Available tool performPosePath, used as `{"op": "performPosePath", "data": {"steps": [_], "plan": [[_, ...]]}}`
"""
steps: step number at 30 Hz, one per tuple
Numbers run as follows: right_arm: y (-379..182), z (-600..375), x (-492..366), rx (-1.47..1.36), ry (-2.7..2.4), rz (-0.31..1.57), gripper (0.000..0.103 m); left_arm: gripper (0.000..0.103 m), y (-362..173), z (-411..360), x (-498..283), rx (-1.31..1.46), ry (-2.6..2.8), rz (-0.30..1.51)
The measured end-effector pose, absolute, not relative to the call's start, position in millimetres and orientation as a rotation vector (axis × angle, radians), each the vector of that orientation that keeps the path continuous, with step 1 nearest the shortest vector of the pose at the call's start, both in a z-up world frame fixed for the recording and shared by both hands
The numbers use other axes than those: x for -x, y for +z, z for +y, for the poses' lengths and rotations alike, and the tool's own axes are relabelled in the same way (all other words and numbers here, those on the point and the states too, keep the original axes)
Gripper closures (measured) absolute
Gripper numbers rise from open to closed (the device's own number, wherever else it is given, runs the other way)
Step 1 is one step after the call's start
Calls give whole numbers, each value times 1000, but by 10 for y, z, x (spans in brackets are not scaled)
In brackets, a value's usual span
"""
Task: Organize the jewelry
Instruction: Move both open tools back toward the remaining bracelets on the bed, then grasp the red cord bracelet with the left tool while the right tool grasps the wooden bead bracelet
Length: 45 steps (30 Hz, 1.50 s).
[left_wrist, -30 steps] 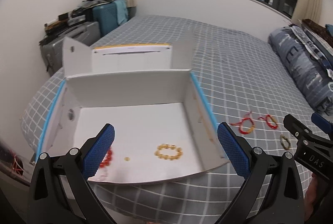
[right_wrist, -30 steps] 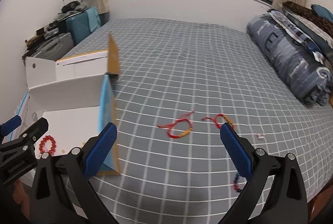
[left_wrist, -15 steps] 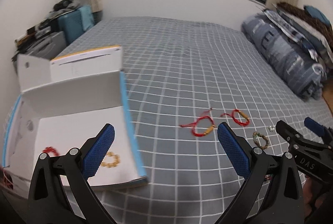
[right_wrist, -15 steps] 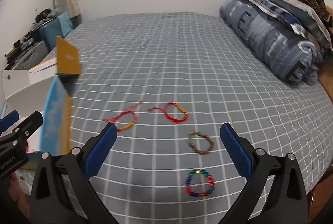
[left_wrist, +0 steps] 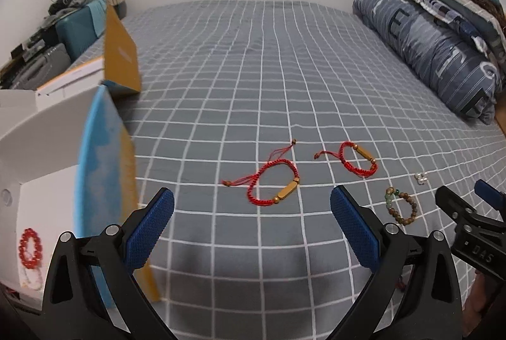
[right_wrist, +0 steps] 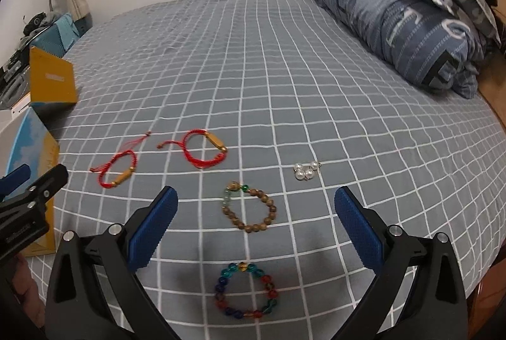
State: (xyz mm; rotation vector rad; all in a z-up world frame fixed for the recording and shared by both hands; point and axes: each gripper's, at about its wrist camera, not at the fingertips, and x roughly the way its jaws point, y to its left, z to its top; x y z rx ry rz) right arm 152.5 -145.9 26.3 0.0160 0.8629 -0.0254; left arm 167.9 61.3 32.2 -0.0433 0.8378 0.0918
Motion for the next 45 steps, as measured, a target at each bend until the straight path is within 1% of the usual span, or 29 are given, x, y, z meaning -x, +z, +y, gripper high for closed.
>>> {"op": "performPosePath", "data": {"steps": [14, 26, 33, 34, 35, 36, 37, 38, 39, 40, 41, 43, 44, 45], "plan": [[-234, -1603, -1841, -32, -15, 952, 8, 6, -262, 533, -2195, 12, 88, 912], [-510, -1472, -2033, -29, -6, 1004, 8, 6, -460, 695, -2342, 47, 80, 931], [-653, -1440, -2119, -29, -8, 1035, 18, 6, -548, 679, -2415, 43, 82, 953], [-653, -1441, -2124, -29, -10, 1034, 19, 7, -555, 669, -2421, 37, 83, 955], [-654, -1437, -2129, -30, -10, 1032, 23, 7, -564, 665, -2428, 37, 82, 958], [-653, -1441, -2125, -31, -10, 1032, 26, 9, -570, 665, -2429, 39, 80, 959], [-655, -1443, -2123, -32, -9, 1032, 27, 13, -573, 662, -2427, 43, 76, 962], [-656, -1438, -2125, -31, -8, 1032, 31, 15, -575, 659, -2427, 44, 74, 964], [-655, -1435, -2126, -30, -7, 1031, 36, 19, -575, 659, -2425, 43, 71, 966], [-652, -1444, -2129, -30, -6, 1031, 38, 25, -573, 657, -2421, 41, 69, 967], [-648, -1449, -2121, -31, -4, 1032, 42, 29, -570, 650, -2413, 39, 64, 968], [-645, -1455, -2118, -34, -2, 1033, 48, 42, -558, 645, -2405, 36, 51, 970], [-641, -1453, -2115, -35, -2, 1033, 52, 46, -550, 641, -2398, 35, 46, 969], [-639, -1457, -2116, -36, -4, 1033, 55, 52, -547, 631, -2391, 34, 43, 969]]}}
